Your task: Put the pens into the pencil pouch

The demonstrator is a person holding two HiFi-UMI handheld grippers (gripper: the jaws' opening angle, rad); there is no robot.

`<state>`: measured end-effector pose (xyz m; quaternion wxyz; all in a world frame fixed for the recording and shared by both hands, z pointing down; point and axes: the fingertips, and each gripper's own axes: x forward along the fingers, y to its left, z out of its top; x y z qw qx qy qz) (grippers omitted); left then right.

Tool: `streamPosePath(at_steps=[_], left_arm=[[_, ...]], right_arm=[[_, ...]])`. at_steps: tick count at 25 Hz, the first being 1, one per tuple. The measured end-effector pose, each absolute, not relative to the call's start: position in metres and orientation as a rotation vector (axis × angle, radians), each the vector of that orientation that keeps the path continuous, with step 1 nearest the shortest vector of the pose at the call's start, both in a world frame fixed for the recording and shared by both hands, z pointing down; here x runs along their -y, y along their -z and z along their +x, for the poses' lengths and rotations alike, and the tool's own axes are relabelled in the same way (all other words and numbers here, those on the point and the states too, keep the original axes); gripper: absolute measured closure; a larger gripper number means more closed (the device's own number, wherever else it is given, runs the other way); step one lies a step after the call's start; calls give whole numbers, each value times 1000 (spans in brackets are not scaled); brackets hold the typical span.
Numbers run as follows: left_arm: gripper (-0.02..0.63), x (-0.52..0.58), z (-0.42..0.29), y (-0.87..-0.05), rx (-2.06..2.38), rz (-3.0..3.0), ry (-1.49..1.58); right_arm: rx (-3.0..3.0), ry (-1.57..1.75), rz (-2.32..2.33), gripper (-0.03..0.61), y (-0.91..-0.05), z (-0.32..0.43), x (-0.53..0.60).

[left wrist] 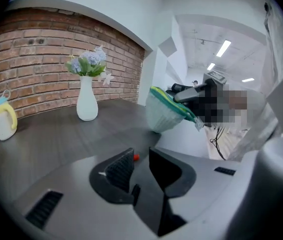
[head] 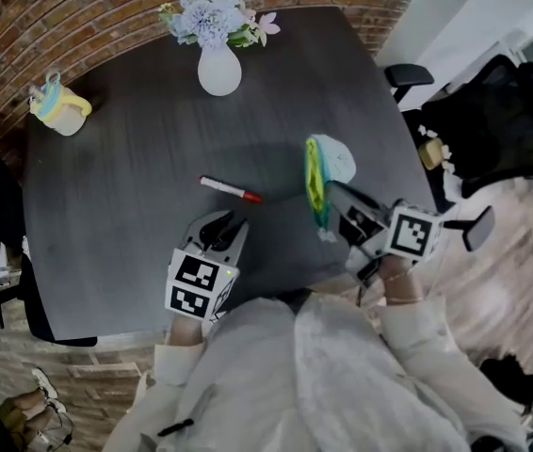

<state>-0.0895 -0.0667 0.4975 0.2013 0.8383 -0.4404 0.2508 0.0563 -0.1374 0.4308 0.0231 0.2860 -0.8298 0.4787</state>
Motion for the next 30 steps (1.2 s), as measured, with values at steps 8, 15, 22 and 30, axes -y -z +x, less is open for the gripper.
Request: streamPosePath(at_steps=[8, 15, 22, 30], left_arm=[[506, 41, -92, -538, 1014, 2311, -1044], [483, 30, -100, -568, 936, 2219, -1273], [485, 29, -111, -592, 895, 2126, -1460], [531, 23, -106, -597, 806, 2119, -1464]], right_arm=[[2701, -1826, 738, 557, -400, 49, 144], [2691, -1939, 746, 557, -404, 59, 145], [2691, -1923, 732, 557, -408, 58, 140], [2675, -1929, 765, 557, -413, 62, 138]])
